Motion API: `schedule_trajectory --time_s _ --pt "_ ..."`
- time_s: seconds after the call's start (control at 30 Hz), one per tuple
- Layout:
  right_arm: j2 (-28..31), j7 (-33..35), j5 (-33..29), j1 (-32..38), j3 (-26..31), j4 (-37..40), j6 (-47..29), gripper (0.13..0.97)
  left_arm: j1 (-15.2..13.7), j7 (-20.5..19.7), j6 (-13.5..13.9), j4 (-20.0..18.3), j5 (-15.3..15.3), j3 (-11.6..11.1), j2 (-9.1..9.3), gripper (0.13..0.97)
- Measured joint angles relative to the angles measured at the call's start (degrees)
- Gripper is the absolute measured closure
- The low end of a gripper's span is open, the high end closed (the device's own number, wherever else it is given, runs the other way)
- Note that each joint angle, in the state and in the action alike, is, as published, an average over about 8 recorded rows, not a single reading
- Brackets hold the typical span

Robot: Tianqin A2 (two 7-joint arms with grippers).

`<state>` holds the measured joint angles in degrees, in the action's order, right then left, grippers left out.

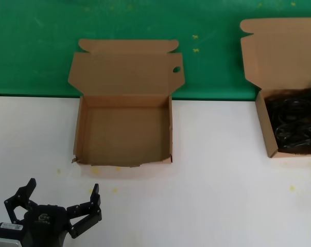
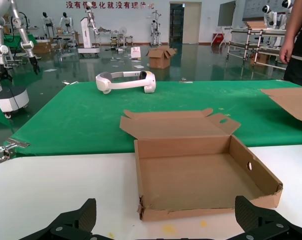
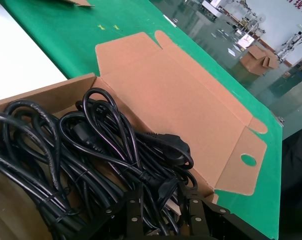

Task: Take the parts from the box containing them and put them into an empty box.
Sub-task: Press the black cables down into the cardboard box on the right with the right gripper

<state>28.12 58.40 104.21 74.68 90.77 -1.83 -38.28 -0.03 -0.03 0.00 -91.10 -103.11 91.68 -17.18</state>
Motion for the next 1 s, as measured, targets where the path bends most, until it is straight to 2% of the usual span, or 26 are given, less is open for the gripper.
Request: schedule_trajectory --time_s 0.13,0.5,0.67,1.0 --pt "0.1 -0.5 -0.3 0.1 0.3 -0.2 -0.3 0.805 0.0 0.0 0.0 0.0 0.0 0.0 0.0 0.132" --pt "0.3 -2.9 -1.6 -0.7 1.7 -3.5 -1.8 0.826 0.0 0.0 0.0 0.0 0.0 0.0 0.0 0.132" --pt "0.8 -7.3 -2.6 -3.4 3.0 -9.6 -1.9 0.835 0.0 0.0 0.0 0.0 0.0 0.0 0.0 0.132" --pt "3.2 -21.4 -5.6 -11.4 6.4 -26.5 0.2 0.88 0.0 0.0 0.0 0.0 0.0 0.0 0.0 0.132"
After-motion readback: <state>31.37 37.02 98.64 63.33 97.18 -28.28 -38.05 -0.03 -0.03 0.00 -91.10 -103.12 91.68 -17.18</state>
